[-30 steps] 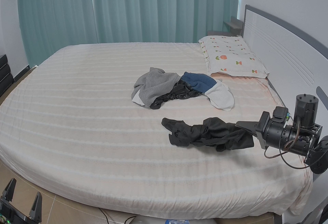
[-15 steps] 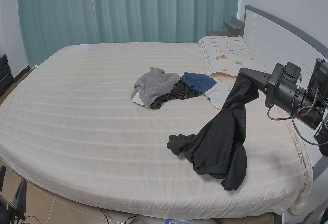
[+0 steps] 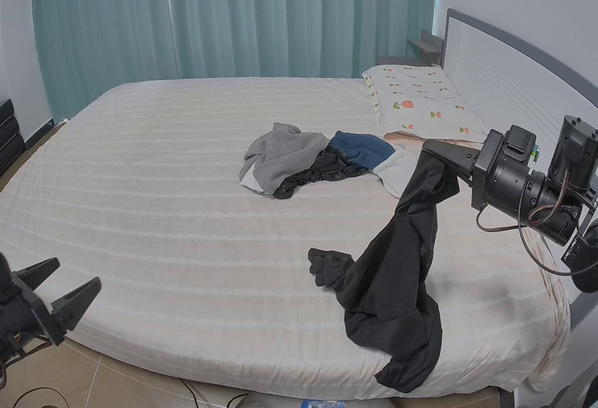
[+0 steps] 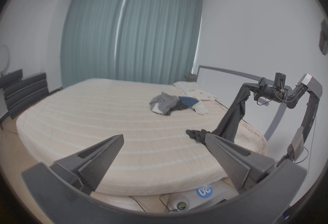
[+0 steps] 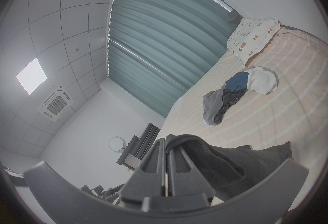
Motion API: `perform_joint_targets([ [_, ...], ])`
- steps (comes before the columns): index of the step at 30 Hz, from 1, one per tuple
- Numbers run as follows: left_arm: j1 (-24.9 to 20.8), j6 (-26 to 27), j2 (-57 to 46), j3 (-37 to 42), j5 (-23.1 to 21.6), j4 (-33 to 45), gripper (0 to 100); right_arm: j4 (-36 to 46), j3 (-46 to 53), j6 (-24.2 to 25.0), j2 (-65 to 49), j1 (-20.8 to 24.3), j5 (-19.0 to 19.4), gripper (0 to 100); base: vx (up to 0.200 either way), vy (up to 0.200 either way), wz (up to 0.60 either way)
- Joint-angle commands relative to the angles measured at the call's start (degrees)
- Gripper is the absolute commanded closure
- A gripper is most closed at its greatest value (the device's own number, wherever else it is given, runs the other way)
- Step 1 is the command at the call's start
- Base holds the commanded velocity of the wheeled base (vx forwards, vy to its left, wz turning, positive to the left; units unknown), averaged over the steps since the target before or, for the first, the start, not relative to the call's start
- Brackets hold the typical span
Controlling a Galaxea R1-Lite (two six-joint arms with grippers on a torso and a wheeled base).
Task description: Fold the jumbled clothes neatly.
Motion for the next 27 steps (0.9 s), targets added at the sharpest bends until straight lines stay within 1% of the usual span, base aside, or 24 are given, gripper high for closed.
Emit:
perform_joint_targets([
  [1, -9.10, -3.73, 29.40, -2.68, -3.27, -10.45, 0, -0.11, -5.12, -0.37, 4.84, 0.64, -0.21, 100, 0.000, 0.000, 0.00],
  [4, -12.53, -7.69, 36.25, -3.12, -2.92, -15.90, 0, 0.24, -10.83, -0.54, 6.34, 0.64, -0.21, 100, 0.000, 0.000, 0.00],
  [8, -17.19, -14.28, 45.31, -3.56, -2.57, -26.18, 0, 2.53, -19.01, -0.54, 7.13, 0.81, -0.21, 100, 0.000, 0.000, 0.00],
  [9, -18.33, -15.24, 47.33, -3.64, -2.48, -28.38, 0, 2.62, -20.68, -0.45, 6.77, 0.81, -0.21, 100, 0.000, 0.000, 0.00],
  [10, -18.59, -15.51, 48.03, -3.73, -2.48, -28.99, 0, 2.62, -21.12, -0.45, 6.60, 0.90, -0.21, 100, 0.000, 0.000, 0.00],
  [11, -20.17, -15.95, 51.46, -4.26, -1.86, -31.72, 0, 2.62, -23.14, -0.45, 5.90, 1.08, -0.21, 100, 0.000, 0.000, 0.00],
  [12, -20.17, -15.95, 51.46, -4.26, -1.86, -31.72, 0, 2.62, -23.14, -0.45, 5.90, 1.08, -0.21, 100, 0.000, 0.000, 0.00],
  [13, -22.11, -16.12, 55.77, -5.58, -0.90, -34.09, 0, 2.79, -24.72, -0.45, 3.96, 1.52, -0.21, 100, 0.000, 0.000, 0.00],
  [15, -23.51, -16.12, 59.81, -7.51, 0.42, -36.11, 0, 2.88, -24.63, -0.54, 2.03, 2.83, -0.12, 100, 0.000, 0.000, 0.00],
  [16, -23.51, -16.12, 59.81, -7.51, 0.42, -36.11, 0, 2.88, -24.63, -0.54, 2.03, 2.83, -0.12, 100, 0.000, 0.000, 0.00],
  [18, -26.06, -16.91, 65.78, -11.82, 2.35, -39.01, 0, 2.88, -22.35, -0.63, 0.89, 3.98, -0.12, 100, 0.000, 0.000, 0.00],
  [19, -26.06, -16.91, 65.78, -11.82, 2.35, -39.01, 0, 2.88, -22.35, -0.63, 0.89, 3.98, -0.12, 100, 0.000, 0.000, 0.00],
  [21, -28.09, -18.76, 70.27, -15.25, 3.58, -41.38, 0, 2.53, -19.97, -0.63, 0.89, 4.06, 0.14, 100, 0.000, 0.000, 0.00],
  [23, -29.40, -19.38, 73.61, -17.36, 4.73, -43.49, 0, 2.27, -18.21, -0.54, 0.89, 4.06, 0.41, 100, 0.000, 0.000, 0.00],
  [26, -30.55, -19.46, 77.30, -19.11, 6.40, -47.01, 0, 2.18, -15.84, -0.54, 0.71, 4.59, 0.85, 100, 0.000, 0.000, 0.00],
  [27, -30.72, -19.46, 79.32, -19.73, 7.01, -49.21, 0, 2.27, -15.23, -0.54, 0.62, 5.65, 0.85, 100, 0.000, 0.000, 0.00],
])
